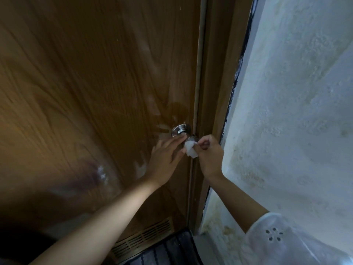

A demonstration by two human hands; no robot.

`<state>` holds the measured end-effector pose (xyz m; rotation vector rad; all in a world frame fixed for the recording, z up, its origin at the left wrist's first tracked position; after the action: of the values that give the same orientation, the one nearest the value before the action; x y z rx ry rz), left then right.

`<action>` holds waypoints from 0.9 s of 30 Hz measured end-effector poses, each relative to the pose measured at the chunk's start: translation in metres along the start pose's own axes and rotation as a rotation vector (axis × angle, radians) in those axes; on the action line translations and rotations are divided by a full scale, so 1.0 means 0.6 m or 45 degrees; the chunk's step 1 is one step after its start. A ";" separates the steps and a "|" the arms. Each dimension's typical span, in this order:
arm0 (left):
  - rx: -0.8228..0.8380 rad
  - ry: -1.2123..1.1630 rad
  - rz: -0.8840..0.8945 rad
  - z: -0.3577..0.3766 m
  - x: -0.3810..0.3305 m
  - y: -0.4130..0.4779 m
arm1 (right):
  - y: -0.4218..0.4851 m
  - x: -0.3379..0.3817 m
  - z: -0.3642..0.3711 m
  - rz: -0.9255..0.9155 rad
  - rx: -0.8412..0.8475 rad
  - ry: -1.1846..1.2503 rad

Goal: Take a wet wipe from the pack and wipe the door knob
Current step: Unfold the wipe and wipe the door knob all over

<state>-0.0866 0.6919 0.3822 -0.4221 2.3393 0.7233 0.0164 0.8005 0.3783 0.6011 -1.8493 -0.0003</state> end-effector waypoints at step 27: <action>-0.015 0.175 0.116 -0.009 -0.023 0.004 | 0.002 0.033 -0.012 -0.249 0.025 -0.312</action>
<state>-0.0801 0.6920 0.3960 -0.3835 2.4980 0.7728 0.0174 0.7957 0.3987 0.8236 -2.0195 -0.1934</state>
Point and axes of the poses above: each hand's wrist, its own y-axis towards the middle knuckle, its own z-axis out of the palm, x = y × z, the point moved 9 cm from there along y, towards the middle knuckle, and after that the axes turned 10 degrees about -y, right-handed, at the moved point
